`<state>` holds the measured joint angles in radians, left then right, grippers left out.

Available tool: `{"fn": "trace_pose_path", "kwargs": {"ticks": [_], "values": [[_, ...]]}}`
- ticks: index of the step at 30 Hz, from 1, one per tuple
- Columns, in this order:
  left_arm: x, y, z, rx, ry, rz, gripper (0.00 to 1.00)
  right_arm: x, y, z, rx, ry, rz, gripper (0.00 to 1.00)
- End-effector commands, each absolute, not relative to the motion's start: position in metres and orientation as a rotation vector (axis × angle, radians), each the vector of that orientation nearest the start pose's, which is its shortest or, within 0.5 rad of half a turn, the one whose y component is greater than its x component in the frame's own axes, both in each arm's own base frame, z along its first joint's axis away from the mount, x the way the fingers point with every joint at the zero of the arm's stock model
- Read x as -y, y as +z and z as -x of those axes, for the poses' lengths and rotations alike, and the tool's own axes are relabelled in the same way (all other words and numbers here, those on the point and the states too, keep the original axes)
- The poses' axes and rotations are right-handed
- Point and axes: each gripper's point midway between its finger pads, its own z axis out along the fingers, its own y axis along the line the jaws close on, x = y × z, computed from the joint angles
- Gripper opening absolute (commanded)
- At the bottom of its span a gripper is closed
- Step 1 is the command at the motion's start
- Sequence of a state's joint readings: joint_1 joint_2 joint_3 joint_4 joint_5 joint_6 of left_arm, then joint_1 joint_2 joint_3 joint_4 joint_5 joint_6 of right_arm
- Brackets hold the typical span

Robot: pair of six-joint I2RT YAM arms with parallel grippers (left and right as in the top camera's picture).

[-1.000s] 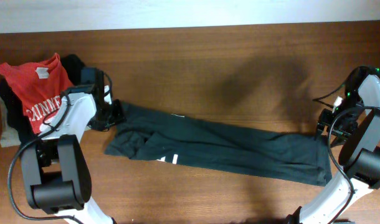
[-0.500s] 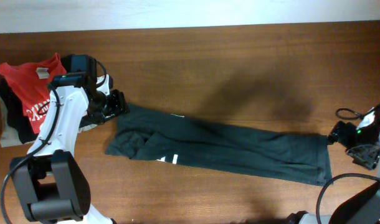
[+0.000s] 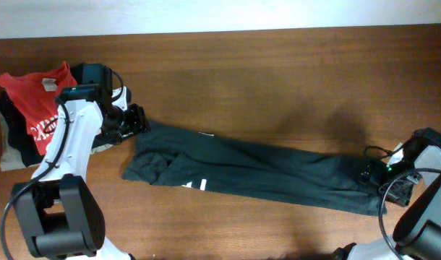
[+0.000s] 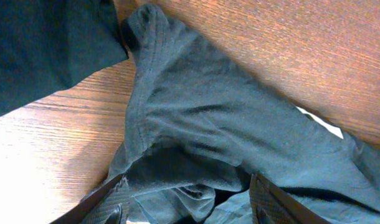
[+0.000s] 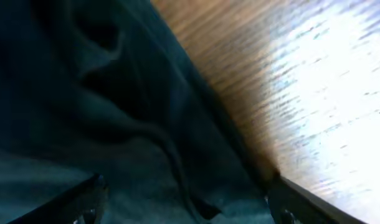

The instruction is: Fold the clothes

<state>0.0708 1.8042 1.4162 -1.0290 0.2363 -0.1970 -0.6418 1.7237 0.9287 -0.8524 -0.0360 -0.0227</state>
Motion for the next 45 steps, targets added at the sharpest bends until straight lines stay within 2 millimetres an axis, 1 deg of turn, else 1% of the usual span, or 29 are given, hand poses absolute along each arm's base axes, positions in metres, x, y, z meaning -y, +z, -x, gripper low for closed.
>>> {"fn": "trace_pose_path", "kwargs": {"ticks": [1, 2, 5, 6, 8, 11, 13, 14, 15, 16, 19, 20, 21, 22, 23, 24, 25, 26, 27, 29, 33, 35, 38, 40, 41, 42, 43, 44, 45], "values": [[0.015, 0.108, -0.374, -2.923, -0.381, 0.331, 0.62, 0.140, -0.015, -0.203, -3.088, 0.150, -0.992, 0.63], [0.015, 0.108, -0.374, -2.922, -0.381, 0.331, 0.62, 0.140, -0.015, -0.203, -3.088, 0.150, -0.992, 0.51], [0.015, 0.108, -0.374, -2.923, -0.382, 0.332, 0.62, 0.140, -0.015, -0.203, -3.091, 0.151, -0.993, 0.09], [0.015, 0.108, -0.374, -2.923, -0.382, 0.332, 0.62, 0.141, -0.012, -0.204, -3.092, 0.152, -0.994, 0.04], [0.019, 0.108, -0.374, -2.921, -0.410, 0.328, 0.61, 0.148, 0.001, -0.212, -3.086, 0.144, -0.992, 0.04], [0.022, 0.111, -0.376, -2.907, -0.446, 0.322, 0.62, 0.170, 0.054, -0.236, -3.060, 0.093, -0.988, 0.04], [0.022, 0.111, -0.376, -2.906, -0.446, 0.322, 0.62, 0.168, 0.084, -0.251, -3.031, 0.150, -0.979, 0.04], [0.022, 0.111, -0.376, -2.906, -0.446, 0.322, 0.62, 0.164, 0.092, -0.255, -3.035, 0.161, -0.953, 0.04], [0.022, 0.111, -0.376, -2.906, -0.446, 0.322, 0.62, 0.153, 0.100, -0.261, -3.051, 0.158, -0.893, 0.04], [0.022, 0.111, -0.376, -2.907, -0.446, 0.322, 0.62, 0.138, 0.104, -0.268, -3.075, 0.155, -0.809, 0.04], [0.022, 0.111, -0.375, -2.911, -0.446, 0.323, 0.62, 0.070, 0.106, -0.292, -3.156, 0.145, -0.506, 0.04], [0.022, 0.111, -0.375, -2.913, -0.446, 0.323, 0.62, 0.055, 0.105, -0.297, -3.159, 0.140, -0.447, 0.04], [0.022, 0.111, -0.374, -2.914, -0.447, 0.324, 0.62, 0.031, 0.105, -0.305, -3.155, 0.133, -0.378, 0.04], [0.022, 0.111, -0.374, -2.917, -0.447, 0.325, 0.62, -0.001, 0.102, -0.312, -3.154, 0.129, -0.308, 0.04], [0.022, 0.111, -0.374, -2.917, -0.447, 0.325, 0.62, -0.026, 0.099, -0.317, -3.152, 0.127, -0.249, 0.04], [0.023, 0.111, -0.374, -2.918, -0.447, 0.325, 0.62, -0.042, 0.095, -0.320, -3.150, 0.127, -0.212, 0.04], [0.023, 0.111, -0.374, -2.918, -0.447, 0.325, 0.62, -0.052, 0.093, -0.321, -3.147, 0.128, -0.192, 0.04], [0.023, 0.111, -0.374, -2.918, -0.447, 0.325, 0.62, -0.070, 0.088, -0.324, -3.141, 0.131, -0.175, 0.04], [0.023, 0.111, -0.373, -2.918, -0.447, 0.324, 0.62, -0.080, 0.084, -0.326, -3.140, 0.133, -0.152, 0.04], [0.023, 0.111, -0.373, -2.918, -0.447, 0.324, 0.62, -0.109, 0.072, -0.322, -3.163, 0.138, -0.050, 0.04], [0.023, 0.111, -0.374, -2.918, -0.447, 0.324, 0.62, -0.144, 0.058, -0.318, -3.168, 0.144, 0.075, 0.04], [0.023, 0.111, -0.374, -2.918, -0.447, 0.324, 0.62, -0.153, 0.057, -0.314, -3.174, 0.152, 0.092, 0.04], [0.023, 0.111, -0.374, -2.918, -0.447, 0.324, 0.62, -0.160, 0.057, -0.310, -3.174, 0.152, 0.121, 0.05], [0.023, 0.111, -0.374, -2.918, -0.447, 0.324, 0.63, -0.170, 0.058, -0.305, -3.182, 0.183, 0.155, 0.06], [0.023, 0.111, -0.374, -2.918, -0.447, 0.324, 0.63, -0.172, 0.058, -0.303, -3.181, 0.183, 0.168, 0.14], [0.023, 0.111, -0.374, -2.918, -0.447, 0.324, 0.62, -0.177, 0.058, -0.302, -3.179, 0.192, 0.185, 0.31], [0.023, 0.111, -0.373, -2.919, -0.447, 0.325, 0.63, -0.181, 0.058, -0.301, -3.179, 0.208, 0.197, 0.60], [0.023, 0.110, -0.372, -2.924, -0.447, 0.327, 0.63, -0.185, 0.058, -0.298, -3.185, 0.240, 0.206, 0.71], [0.023, 0.110, -0.370, -2.932, -0.448, 0.329, 0.63, -0.188, 0.059, -0.297, -3.188, 0.260, 0.209, 0.72]]}}
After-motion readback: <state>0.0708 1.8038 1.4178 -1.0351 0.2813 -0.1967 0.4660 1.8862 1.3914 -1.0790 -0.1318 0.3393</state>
